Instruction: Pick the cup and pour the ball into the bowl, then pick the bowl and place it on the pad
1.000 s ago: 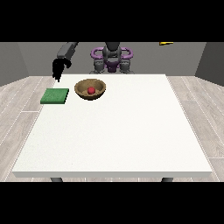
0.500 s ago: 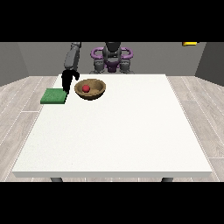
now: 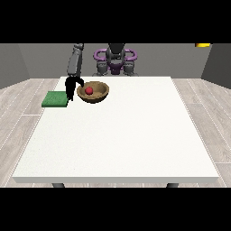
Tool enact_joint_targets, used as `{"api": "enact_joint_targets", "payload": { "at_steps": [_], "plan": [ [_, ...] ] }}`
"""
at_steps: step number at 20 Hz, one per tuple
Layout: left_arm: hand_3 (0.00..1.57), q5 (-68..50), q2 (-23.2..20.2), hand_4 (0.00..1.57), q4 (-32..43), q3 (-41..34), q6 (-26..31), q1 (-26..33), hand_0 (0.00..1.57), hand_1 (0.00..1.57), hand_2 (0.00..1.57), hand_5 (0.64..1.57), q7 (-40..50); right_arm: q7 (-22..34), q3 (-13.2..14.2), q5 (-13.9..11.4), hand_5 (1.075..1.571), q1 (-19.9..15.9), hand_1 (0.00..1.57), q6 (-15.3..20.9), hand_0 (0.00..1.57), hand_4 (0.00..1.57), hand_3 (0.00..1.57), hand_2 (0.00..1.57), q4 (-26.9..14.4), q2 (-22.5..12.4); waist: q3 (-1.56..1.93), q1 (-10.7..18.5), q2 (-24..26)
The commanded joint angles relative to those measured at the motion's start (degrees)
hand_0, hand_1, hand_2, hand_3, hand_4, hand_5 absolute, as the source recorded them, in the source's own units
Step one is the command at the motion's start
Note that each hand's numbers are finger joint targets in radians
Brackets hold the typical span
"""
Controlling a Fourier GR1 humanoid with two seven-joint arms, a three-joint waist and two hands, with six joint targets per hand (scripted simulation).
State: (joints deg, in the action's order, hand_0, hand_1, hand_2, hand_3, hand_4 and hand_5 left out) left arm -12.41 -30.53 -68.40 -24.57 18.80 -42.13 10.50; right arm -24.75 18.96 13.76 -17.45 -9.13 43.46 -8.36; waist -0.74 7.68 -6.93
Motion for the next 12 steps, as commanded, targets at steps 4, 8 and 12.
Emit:
{"api": "enact_joint_targets", "payload": {
  "at_steps": [4,8,12],
  "plan": [
    [0.00,-2.2,-2.6,1.01,-1.4,-0.8,2.5,1.1,0.00,0.00,0.00,1.539,-0.8,-1.6,0.7,-0.6,1.548,-4.1,0.00,2.6,0.00,0.47,0.00,0.00,-4.4,-1.1,0.78,1.1,-4.0],
    [0.00,-2.7,-3.2,1.02,-2.1,-2.0,2.3,1.4,0.00,0.00,0.00,1.538,-2.7,-2.4,0.8,0.5,1.547,-3.5,0.00,2.0,0.00,0.46,0.00,0.00,-2.8,-0.3,0.76,1.8,-5.9],
    [0.00,-3.4,-3.2,1.02,-1.0,-1.9,1.5,1.2,0.00,0.00,0.00,1.537,-0.1,-1.1,-1.9,-1.3,1.550,-3.2,0.00,4.8,0.00,0.46,0.00,0.00,-1.8,3.5,0.74,0.4,-3.8]
  ]
}}
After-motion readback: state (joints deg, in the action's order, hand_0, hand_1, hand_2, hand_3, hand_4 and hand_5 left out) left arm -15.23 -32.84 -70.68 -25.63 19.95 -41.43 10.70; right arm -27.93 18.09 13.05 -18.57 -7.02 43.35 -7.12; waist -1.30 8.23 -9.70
